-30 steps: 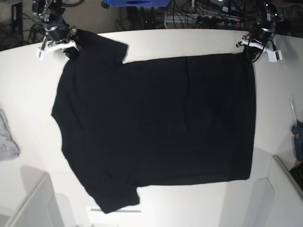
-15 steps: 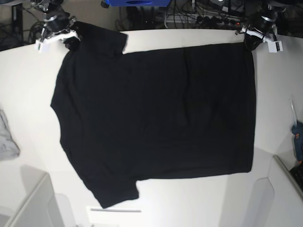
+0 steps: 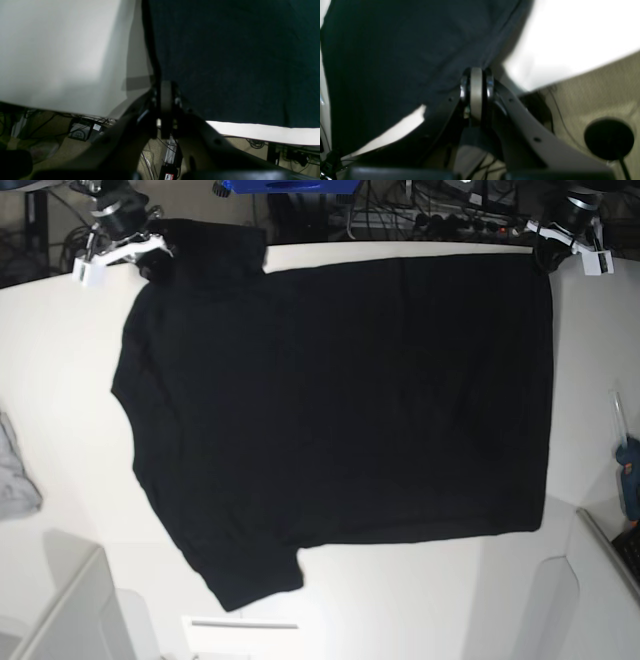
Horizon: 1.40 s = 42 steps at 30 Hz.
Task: Fold the T-shirt properly
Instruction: 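Lift the shoulder corners and pull them toward the hem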
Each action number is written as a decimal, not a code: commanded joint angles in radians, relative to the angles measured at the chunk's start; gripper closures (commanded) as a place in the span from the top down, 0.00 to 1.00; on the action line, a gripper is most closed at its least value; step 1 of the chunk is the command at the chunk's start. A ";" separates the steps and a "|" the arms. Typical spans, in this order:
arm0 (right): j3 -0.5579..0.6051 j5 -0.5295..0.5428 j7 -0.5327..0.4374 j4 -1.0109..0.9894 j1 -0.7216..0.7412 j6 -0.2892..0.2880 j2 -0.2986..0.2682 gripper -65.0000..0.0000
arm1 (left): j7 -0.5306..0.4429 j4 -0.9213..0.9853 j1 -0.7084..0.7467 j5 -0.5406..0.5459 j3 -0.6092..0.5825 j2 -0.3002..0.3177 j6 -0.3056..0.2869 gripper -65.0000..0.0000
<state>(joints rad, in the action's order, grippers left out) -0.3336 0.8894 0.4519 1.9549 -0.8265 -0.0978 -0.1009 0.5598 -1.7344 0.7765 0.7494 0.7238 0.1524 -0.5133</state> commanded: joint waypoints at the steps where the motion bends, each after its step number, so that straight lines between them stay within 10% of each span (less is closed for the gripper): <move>1: -0.003 0.009 -0.014 0.030 -0.003 -0.010 -0.007 0.00 | -0.019 -0.040 0.018 0.015 0.009 0.008 -0.011 0.00; 23: -0.012 0.004 0.146 0.028 0.243 0.056 -0.018 0.00 | -0.016 -0.172 -0.079 0.026 0.010 -0.046 -0.002 0.00; 42: -0.012 -0.008 0.284 -0.013 0.470 0.115 -0.018 0.00 | -0.016 -0.174 -0.176 0.026 0.070 -0.093 0.124 0.00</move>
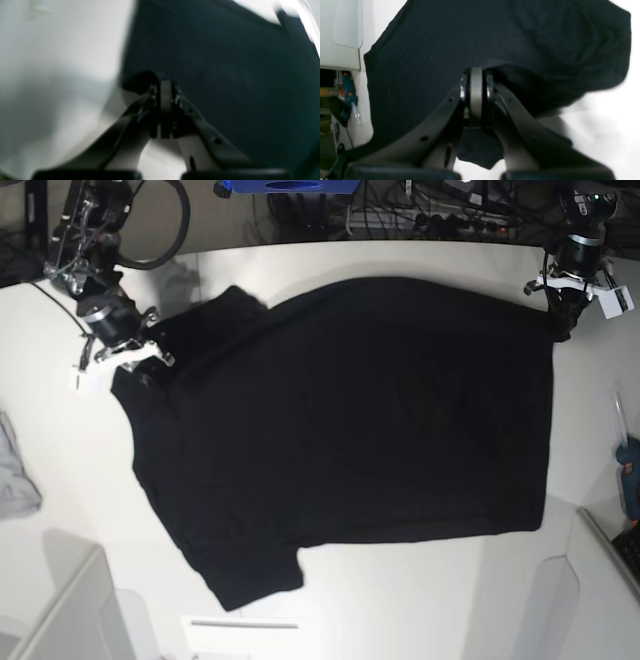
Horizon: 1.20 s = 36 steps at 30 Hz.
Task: Fold the T-shirt properly
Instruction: 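Lift the shoulder corners and pull them toward the hem, then lower the held shoulder edge onto the shirt body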
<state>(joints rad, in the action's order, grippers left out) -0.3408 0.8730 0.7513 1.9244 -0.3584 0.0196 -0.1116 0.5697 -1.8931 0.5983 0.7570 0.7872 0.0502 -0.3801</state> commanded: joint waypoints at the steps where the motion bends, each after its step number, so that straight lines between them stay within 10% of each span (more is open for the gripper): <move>1: -0.005 -0.008 -0.016 0.008 0.011 -0.002 -0.007 0.00 | -0.026 -0.015 -0.004 0.019 0.008 0.007 -0.009 0.00; 18: -0.004 -0.077 0.012 -0.099 0.166 -0.002 -0.006 0.00 | 0.261 -0.013 -0.219 0.008 0.153 0.004 -0.004 0.00; 36: 0.007 -0.077 0.012 -0.236 0.295 -0.002 0.000 0.00 | 0.273 -0.004 -0.314 -0.147 0.146 0.007 0.045 0.00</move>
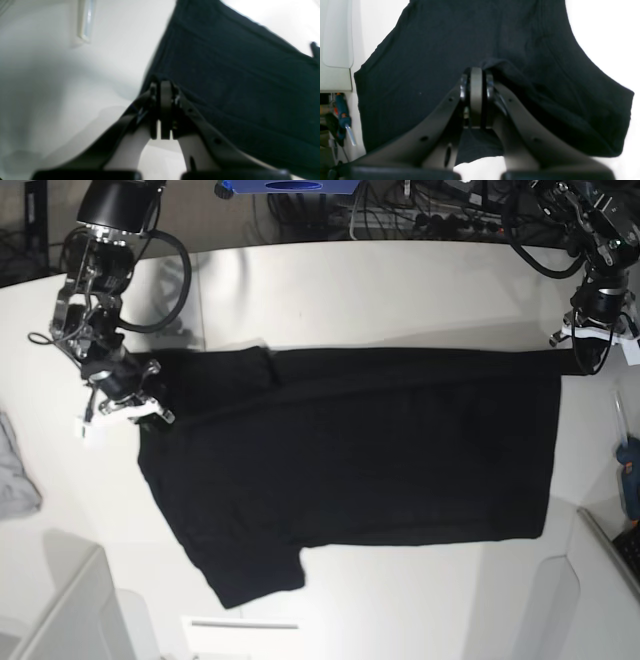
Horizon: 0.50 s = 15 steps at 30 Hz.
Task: Fold the T-shirt properly
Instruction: 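Lower the held shoulder edge onto the shirt body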
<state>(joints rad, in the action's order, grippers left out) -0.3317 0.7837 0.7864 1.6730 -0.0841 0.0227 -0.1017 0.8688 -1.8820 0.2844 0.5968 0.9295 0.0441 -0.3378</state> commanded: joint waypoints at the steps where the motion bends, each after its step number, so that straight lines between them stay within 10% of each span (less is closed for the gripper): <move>1: -0.002 0.012 -0.023 0.006 0.028 -0.005 -0.011 0.00 | -0.026 -0.015 -0.006 -0.002 0.004 0.012 0.001 0.00; 15: 0.000 0.010 0.009 -0.070 0.108 -0.005 -0.008 0.00 | -0.026 0.081 -0.063 -0.022 -0.050 0.029 0.003 0.00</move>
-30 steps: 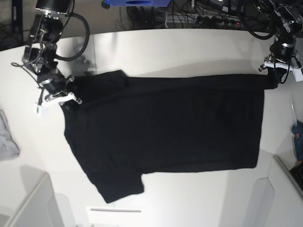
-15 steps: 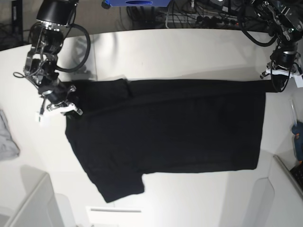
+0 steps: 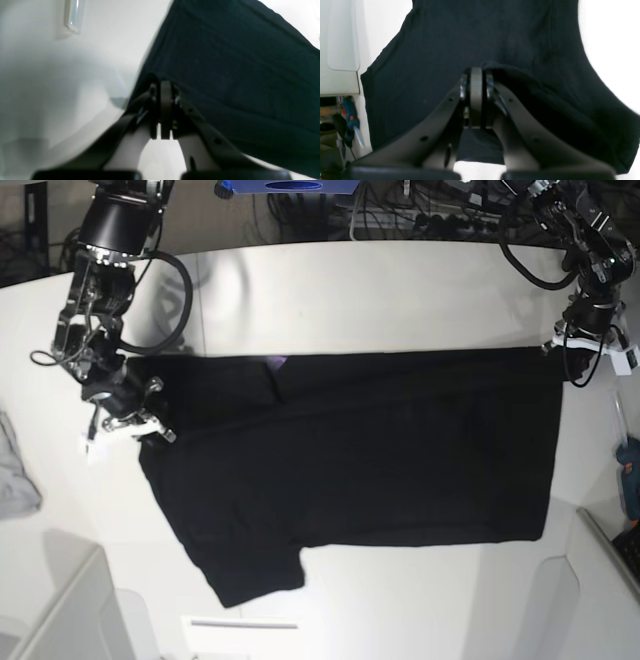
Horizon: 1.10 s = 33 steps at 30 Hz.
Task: Fold the T-shirt properly
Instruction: 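Lower the held shoulder edge onto the shirt body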
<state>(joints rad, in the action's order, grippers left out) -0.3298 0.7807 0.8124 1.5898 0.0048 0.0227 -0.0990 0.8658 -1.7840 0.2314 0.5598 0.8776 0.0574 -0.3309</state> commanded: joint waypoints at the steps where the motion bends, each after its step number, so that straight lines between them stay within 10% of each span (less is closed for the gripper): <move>1: -0.002 0.013 -0.017 0.001 0.024 -0.005 -0.012 0.00 | -0.023 -0.015 -0.017 0.015 0.002 0.015 -0.004 0.00; 33: -0.002 0.012 -0.023 -0.191 0.148 -0.005 -0.018 0.00 | -0.027 0.138 -0.119 0.013 -0.076 0.060 0.045 0.00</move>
<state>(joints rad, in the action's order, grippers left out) -0.3298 0.7784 0.8062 1.3830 0.1276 0.0231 -0.1066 0.8600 -1.6306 0.1196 0.5583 0.7975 0.1028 -0.2840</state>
